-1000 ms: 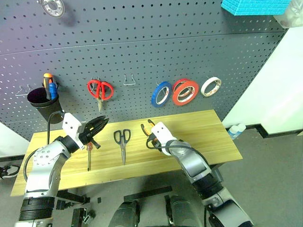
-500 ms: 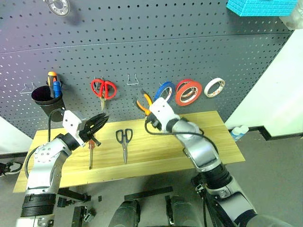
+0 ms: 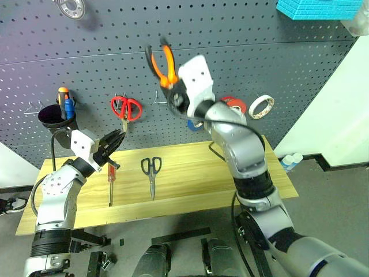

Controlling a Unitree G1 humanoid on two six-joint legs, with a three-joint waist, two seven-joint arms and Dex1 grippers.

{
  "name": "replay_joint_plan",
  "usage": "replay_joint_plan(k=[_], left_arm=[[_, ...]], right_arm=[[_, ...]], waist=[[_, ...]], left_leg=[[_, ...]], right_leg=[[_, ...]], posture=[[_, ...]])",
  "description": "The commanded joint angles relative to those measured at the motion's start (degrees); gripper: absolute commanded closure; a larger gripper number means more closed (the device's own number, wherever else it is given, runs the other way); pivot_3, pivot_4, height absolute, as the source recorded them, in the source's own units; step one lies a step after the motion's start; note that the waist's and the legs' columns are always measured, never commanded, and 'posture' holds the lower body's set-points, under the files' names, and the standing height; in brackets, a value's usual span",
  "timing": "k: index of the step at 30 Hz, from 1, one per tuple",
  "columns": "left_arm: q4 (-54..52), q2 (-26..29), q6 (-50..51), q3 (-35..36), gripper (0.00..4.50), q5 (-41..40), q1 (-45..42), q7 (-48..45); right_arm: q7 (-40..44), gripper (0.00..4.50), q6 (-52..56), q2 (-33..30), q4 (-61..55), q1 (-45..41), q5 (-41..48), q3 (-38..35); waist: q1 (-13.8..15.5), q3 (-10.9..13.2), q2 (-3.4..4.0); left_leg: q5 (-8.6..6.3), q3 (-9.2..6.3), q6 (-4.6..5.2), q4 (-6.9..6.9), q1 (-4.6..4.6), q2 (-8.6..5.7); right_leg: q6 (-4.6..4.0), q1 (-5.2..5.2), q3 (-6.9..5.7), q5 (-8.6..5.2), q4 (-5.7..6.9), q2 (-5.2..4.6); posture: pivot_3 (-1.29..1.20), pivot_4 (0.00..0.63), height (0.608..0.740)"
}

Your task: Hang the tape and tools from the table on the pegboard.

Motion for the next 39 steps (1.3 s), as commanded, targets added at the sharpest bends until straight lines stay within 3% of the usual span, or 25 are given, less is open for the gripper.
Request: replay_joint_plan(k=[1,21,39], left_arm=[[-0.96,-0.61,-1.44,1.03,3.86,-0.41,-1.28,0.93],[-8.37,-2.56,1.85,2.49,3.86,-2.49,1.06,6.67],[-18.80,-0.43,9.37,5.36,3.86,-6.49,7.22,7.12]], right_arm=[[-2.76,2.46,-6.66,2.15,5.86,-4.23,2.17,-3.41],[-4.49,2.46,-40.08,8.92,45.90,-17.55,8.04,-10.30],[-6.58,2.46,-55.85,7.57,60.70,-19.77,4.76,-9.94]], waist=[[-0.02,-0.02,-0.01],[0.06,-0.01,0.01],[0.36,0.10,0.13]], left_leg=[[0.00,0.00,0.00,0.00,0.00,-0.03],[0.00,0.04,0.00,-0.01,-0.12,-0.07],[0.00,0.01,0.01,-0.04,-0.12,-0.06]], right_leg=[[0.00,-0.01,0.00,0.00,0.00,0.01],[0.00,-0.17,0.02,0.01,0.12,0.01],[-0.02,-0.17,0.03,-0.01,0.11,0.03]], posture=[[-0.04,0.061,0.740],[0.04,0.085,0.740],[0.09,0.126,0.740]])
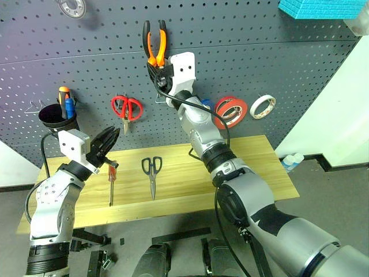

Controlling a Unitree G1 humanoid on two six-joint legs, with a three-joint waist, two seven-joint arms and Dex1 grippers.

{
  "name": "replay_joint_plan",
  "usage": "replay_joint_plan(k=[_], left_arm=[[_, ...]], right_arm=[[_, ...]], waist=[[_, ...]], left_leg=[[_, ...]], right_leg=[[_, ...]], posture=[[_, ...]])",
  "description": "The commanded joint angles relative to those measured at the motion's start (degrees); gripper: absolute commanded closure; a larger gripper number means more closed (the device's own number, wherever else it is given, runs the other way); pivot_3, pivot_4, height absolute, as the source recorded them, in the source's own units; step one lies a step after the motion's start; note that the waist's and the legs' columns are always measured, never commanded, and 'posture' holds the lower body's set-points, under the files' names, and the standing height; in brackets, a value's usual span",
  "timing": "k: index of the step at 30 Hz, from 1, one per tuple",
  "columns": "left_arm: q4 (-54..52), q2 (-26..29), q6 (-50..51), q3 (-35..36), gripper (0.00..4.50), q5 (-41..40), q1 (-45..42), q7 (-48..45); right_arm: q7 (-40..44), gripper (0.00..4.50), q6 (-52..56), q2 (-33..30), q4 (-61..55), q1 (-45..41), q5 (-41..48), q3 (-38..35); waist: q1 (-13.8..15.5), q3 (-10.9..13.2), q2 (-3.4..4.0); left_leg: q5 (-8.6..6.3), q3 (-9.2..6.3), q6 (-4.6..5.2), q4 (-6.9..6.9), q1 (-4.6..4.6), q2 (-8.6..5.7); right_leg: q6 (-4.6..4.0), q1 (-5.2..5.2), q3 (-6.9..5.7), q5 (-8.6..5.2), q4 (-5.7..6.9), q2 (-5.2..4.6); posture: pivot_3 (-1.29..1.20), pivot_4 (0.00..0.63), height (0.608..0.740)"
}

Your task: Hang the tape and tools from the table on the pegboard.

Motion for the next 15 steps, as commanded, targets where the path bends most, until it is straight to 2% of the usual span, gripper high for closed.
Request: replay_joint_plan(k=[1,15], left_arm=[[-3.30,1.15,0.98,1.78,3.86,-1.17,0.61,0.14],[-4.68,1.41,2.73,2.21,3.86,-1.29,1.36,-0.19]], right_arm=[[-0.73,2.46,-3.93,-0.65,1.20,-3.28,-1.01,-0.13],[-3.04,2.46,-9.26,-1.78,9.58,-3.13,-3.64,-0.34]], waist=[[0.01,0.02,0.02],[0.06,0.17,0.18]], left_leg=[[0.00,0.00,0.00,0.00,0.00,0.00],[0.00,-0.01,0.00,-0.03,0.00,0.00]], right_leg=[[0.00,0.00,0.00,0.00,0.00,0.00],[-0.01,0.01,0.00,-0.01,-0.03,0.00]], posture=[[0.09,0.126,0.740],[0.10,0.137,0.740]])
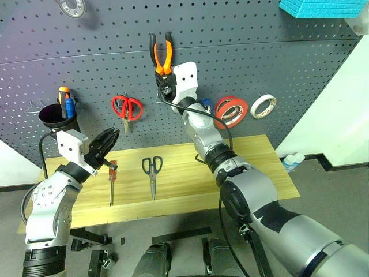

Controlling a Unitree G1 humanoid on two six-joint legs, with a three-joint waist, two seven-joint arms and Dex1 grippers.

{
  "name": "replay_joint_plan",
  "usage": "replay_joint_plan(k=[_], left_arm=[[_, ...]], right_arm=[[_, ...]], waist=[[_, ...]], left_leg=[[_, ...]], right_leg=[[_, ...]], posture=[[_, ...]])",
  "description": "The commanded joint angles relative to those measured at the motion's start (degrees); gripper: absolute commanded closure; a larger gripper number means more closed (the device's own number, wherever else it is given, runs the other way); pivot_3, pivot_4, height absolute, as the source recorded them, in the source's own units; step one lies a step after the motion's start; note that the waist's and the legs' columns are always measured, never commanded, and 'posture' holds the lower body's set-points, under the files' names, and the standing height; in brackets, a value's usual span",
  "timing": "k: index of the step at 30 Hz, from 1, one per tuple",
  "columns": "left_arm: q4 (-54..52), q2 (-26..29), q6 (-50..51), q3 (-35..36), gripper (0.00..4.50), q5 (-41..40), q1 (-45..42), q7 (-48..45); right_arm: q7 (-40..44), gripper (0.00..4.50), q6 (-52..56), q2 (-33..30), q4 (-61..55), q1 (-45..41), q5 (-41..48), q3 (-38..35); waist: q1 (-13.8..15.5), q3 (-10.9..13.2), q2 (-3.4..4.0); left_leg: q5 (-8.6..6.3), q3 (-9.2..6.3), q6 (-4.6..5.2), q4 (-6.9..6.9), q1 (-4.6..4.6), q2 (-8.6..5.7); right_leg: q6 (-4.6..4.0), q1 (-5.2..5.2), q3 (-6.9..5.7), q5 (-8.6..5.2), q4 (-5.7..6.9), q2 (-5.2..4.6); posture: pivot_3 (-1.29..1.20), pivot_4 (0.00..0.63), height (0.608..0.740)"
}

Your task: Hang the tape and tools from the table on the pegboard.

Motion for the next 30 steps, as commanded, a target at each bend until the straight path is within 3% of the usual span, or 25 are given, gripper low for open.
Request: replay_joint_plan(k=[1,20,27,30], left_arm=[[-2.22,1.09,-0.24,1.81,3.86,-0.83,0.02,-0.15],[-1.28,0.96,-0.31,1.25,3.86,-0.39,-1.02,-0.14],[-1.11,0.69,-0.50,1.11,3.86,-0.16,-1.05,0.06],[-0.97,0.61,-0.55,1.02,3.86,-0.07,-1.14,0.12]], right_arm=[[-0.62,2.46,-2.42,0.05,-0.01,-1.98,-0.37,-0.38],[0.40,2.46,-1.38,0.89,2.13,2.36,-3.51,1.52],[0.93,0.07,-1.64,0.66,1.80,2.61,-3.41,1.36],[-0.15,0.02,-2.65,0.53,1.22,2.71,-3.66,1.40]], waist=[[0.04,0.01,0.01],[0.12,0.05,0.06],[0.09,0.06,0.07],[0.09,0.07,0.08]], left_leg=[[0.00,0.00,0.00,0.00,0.00,0.00],[0.00,-0.01,0.00,-0.03,0.00,0.00],[0.00,-0.01,0.00,-0.04,0.00,0.00],[0.00,-0.02,0.00,-0.05,0.00,0.00]], right_leg=[[0.00,0.00,0.00,0.00,-0.01,0.00],[0.00,0.01,0.00,-0.01,-0.05,0.00],[0.00,0.01,0.00,-0.01,-0.05,0.00],[0.00,0.01,0.00,-0.01,-0.06,0.00]], posture=[[0.10,0.137,0.740],[0.10,0.138,0.740],[0.10,0.136,0.740],[0.09,0.136,0.740]])
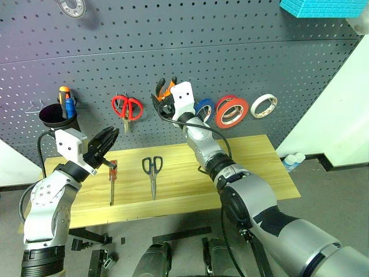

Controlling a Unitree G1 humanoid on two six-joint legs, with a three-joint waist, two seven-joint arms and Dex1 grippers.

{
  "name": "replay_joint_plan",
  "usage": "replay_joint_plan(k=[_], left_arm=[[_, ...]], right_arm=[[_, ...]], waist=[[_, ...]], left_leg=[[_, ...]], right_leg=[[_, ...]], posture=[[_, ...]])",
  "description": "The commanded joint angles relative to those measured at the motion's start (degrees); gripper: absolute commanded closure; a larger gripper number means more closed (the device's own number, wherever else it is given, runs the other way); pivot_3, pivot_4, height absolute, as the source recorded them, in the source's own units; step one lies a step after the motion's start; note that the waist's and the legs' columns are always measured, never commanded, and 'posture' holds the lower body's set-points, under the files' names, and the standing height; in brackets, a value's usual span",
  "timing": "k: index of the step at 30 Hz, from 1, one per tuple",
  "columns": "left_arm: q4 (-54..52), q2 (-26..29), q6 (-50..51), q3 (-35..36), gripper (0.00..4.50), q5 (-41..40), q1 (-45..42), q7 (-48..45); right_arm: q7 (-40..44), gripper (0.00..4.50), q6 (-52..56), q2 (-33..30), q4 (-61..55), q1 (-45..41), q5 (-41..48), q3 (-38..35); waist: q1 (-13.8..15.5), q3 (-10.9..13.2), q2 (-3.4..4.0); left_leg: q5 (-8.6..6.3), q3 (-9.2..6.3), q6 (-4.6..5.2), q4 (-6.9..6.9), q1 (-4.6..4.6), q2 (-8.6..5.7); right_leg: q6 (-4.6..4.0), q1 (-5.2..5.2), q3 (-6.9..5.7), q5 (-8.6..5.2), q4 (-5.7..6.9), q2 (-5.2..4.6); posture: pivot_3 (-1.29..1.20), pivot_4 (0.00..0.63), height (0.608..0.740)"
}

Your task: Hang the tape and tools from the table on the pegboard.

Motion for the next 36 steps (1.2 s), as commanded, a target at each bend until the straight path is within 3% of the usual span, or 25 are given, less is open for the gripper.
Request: replay_joint_plan(k=[1,10,19,27,32,36], left_arm=[[-0.63,0.15,-0.75,0.67,3.86,-0.10,-0.87,0.17],[1.13,0.23,-1.40,0.68,3.86,0.24,-2.07,0.01],[4.13,1.09,-2.82,2.15,3.86,0.27,-2.11,-1.23],[2.64,0.46,-2.00,2.36,3.86,0.98,1.44,0.31],[3.12,-0.09,1.28,0.63,3.86,4.59,2.98,4.91],[2.16,-0.79,6.47,-4.77,3.86,10.45,4.78,9.29]], right_arm=[[-0.58,0.02,-2.17,0.09,-2.73,-0.86,-0.03,-0.14],[2.29,0.02,-1.30,-1.06,-14.82,4.65,-0.15,1.93],[6.65,0.02,14.39,-3.50,-50.79,24.94,-1.69,9.31],[15.28,0.02,27.24,-11.82,-75.14,37.41,-0.92,14.87],[24.50,0.02,32.78,-18.66,-83.65,43.17,4.02,16.87],[30.15,0.02,36.01,-23.31,-85.47,46.70,7.30,17.39]], waist=[[0.00,0.00,0.00],[0.07,0.02,0.02],[0.02,0.03,0.04],[0.20,0.43,0.16],[1.32,0.98,0.14],[1.60,1.41,0.04]], left_leg=[[0.00,0.00,0.00,0.00,0.00,0.00],[0.00,-0.01,0.00,-0.01,0.00,0.00],[-0.03,-0.04,0.05,-0.03,-0.07,0.02],[-0.08,-0.06,0.12,-0.04,-0.10,0.07],[-0.11,-0.06,0.18,-0.04,-0.15,0.13],[-0.16,-0.07,0.26,-0.02,-0.21,0.14]], right_leg=[[0.00,0.00,0.00,0.00,-0.01,0.00],[0.01,0.02,-0.01,0.00,-0.05,-0.01],[0.02,0.01,-0.01,-0.01,-0.17,-0.06],[0.03,0.11,-0.04,-0.02,-0.47,-0.07],[0.03,0.18,-0.09,-0.02,-0.70,-0.05],[0.06,0.21,-0.12,-0.03,-0.83,-0.09]], posture=[[0.09,0.136,0.740],[0.07,0.137,0.740],[0.05,0.143,0.740],[0.04,0.166,0.740],[0.05,0.176,0.740],[0.04,0.178,0.740]])
